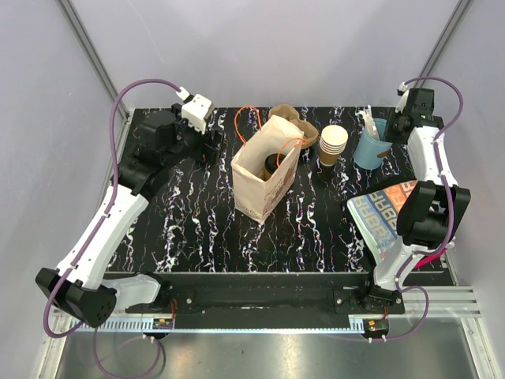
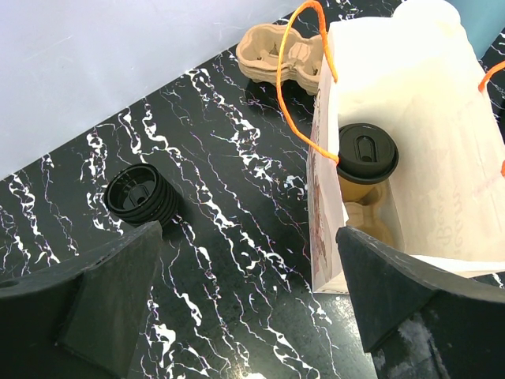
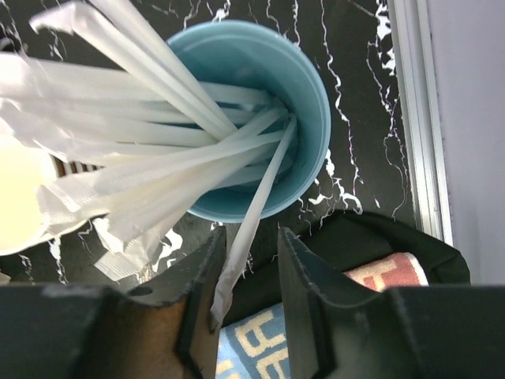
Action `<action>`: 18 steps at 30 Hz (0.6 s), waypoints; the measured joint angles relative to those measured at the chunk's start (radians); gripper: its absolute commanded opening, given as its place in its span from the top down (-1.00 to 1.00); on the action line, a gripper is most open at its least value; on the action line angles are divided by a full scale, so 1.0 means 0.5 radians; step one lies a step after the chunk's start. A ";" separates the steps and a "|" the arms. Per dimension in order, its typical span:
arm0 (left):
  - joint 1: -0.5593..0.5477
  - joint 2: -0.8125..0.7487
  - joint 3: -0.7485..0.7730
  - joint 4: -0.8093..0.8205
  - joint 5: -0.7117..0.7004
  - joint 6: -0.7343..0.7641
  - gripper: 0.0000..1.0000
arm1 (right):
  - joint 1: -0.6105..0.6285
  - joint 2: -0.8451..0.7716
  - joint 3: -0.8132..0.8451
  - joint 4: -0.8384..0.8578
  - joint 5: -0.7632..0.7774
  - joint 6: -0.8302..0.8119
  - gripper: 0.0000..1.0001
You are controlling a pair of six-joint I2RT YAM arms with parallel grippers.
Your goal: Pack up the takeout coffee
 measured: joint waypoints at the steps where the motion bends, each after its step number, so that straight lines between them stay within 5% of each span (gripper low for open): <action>1: 0.000 0.000 0.000 0.001 0.000 -0.001 -0.98 | 0.000 0.000 -0.011 -0.004 0.000 -0.005 0.35; 18: 0.000 0.000 -0.008 0.004 0.010 -0.014 -0.98 | 0.000 0.000 0.006 -0.027 0.085 -0.072 0.49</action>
